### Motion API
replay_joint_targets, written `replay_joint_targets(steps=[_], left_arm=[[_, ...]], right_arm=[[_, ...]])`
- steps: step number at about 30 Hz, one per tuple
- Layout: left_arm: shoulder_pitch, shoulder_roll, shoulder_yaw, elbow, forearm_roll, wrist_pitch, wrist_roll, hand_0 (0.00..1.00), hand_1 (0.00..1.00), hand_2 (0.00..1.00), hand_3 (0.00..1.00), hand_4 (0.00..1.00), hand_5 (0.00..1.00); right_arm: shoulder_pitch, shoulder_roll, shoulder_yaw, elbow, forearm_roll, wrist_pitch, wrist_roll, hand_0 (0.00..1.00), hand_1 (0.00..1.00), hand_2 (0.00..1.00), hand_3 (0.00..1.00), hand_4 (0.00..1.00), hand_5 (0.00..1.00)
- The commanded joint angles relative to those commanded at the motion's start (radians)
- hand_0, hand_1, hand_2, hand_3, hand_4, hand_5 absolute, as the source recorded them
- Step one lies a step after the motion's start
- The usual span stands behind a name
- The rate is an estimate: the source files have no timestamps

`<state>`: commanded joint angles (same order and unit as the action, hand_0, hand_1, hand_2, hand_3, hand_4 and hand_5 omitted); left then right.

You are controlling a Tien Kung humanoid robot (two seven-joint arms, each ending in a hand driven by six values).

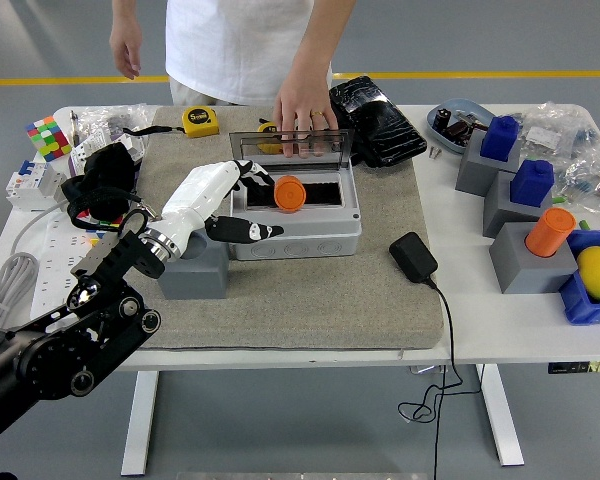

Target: Fetch the battery,place it into the box,close the lid of the box

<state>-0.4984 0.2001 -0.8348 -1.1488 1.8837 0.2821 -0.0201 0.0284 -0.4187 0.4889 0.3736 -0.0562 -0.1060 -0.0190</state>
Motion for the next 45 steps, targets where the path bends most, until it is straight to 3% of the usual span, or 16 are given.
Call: replay_joint_targets(steps=[11,18,23,27,30,45], left_arm=[[-0.02,-0.029,0.038,0.016,-0.014,-0.006,0.009,0.489,0.597,0.563,0.612,0.998,0.368],[-0.053,-0.109,0.072,0.017,-0.028,-0.009,0.009,0.485,0.608,0.566,0.612,0.998,0.378],[-0.095,-0.2,0.13,0.047,-0.083,-0.005,-0.01,0.48,0.605,0.568,0.612,0.998,0.385],[-0.126,-0.2,0.173,0.079,-0.104,-0.011,-0.016,0.476,0.604,0.569,0.612,0.998,0.385],[-0.133,-0.2,0.17,0.066,-0.1,-0.013,-0.013,0.476,0.604,0.569,0.612,0.998,0.385],[-0.148,-0.2,0.039,0.061,-0.076,-0.01,-0.015,0.484,0.608,0.573,0.612,0.998,0.392]], right_arm=[[-0.004,0.001,0.005,0.002,-0.004,0.0,0.0,0.545,0.599,0.583,0.543,0.921,0.458],[-0.002,0.002,0.009,0.006,-0.009,-0.001,0.001,0.545,0.599,0.584,0.543,0.922,0.459],[-0.002,0.002,0.01,0.01,-0.014,-0.002,0.002,0.545,0.6,0.585,0.542,0.922,0.461],[-0.001,0.003,0.003,0.01,-0.013,-0.001,0.002,0.545,0.6,0.585,0.542,0.923,0.463],[0.0,0.004,0.004,0.011,-0.015,-0.002,0.002,0.545,0.6,0.585,0.542,0.923,0.463],[-0.001,0.002,0.007,0.011,-0.016,-0.003,0.001,0.545,0.6,0.586,0.543,0.926,0.465]])
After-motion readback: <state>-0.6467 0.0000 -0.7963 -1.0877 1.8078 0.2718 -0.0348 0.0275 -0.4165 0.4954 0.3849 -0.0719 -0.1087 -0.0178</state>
